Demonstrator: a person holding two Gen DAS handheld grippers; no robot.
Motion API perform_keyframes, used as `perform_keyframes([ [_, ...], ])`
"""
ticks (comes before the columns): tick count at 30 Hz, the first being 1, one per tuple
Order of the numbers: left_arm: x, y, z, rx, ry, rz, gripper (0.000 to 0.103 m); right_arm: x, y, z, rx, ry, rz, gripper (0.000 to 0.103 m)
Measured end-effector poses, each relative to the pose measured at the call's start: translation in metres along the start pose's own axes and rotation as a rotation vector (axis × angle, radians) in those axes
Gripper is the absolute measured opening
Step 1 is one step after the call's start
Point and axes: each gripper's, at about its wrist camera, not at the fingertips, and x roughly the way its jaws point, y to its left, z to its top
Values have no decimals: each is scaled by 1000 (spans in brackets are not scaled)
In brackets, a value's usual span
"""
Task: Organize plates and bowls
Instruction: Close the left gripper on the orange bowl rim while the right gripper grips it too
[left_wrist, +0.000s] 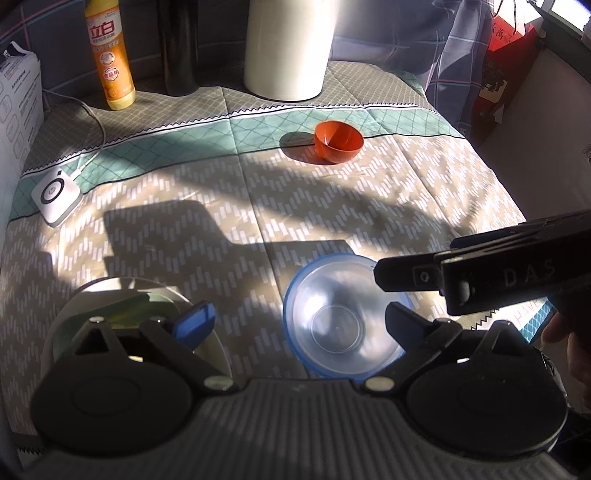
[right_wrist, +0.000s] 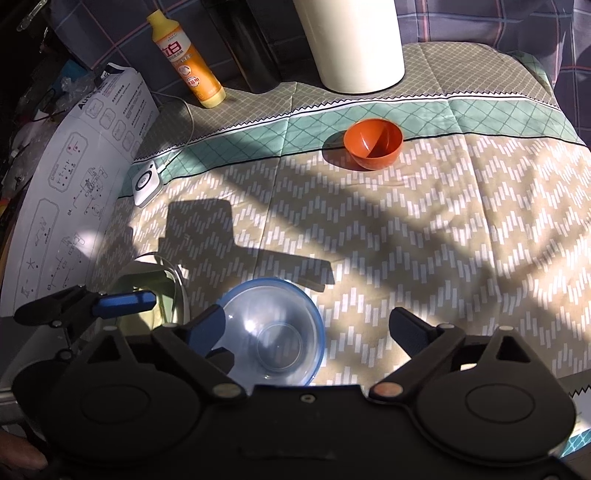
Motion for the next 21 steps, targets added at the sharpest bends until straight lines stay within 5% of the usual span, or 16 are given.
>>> perform_keyframes([
  [21, 40, 15, 75, -39, -86, 36, 103, 15, -44, 51, 135, -60, -75, 103],
])
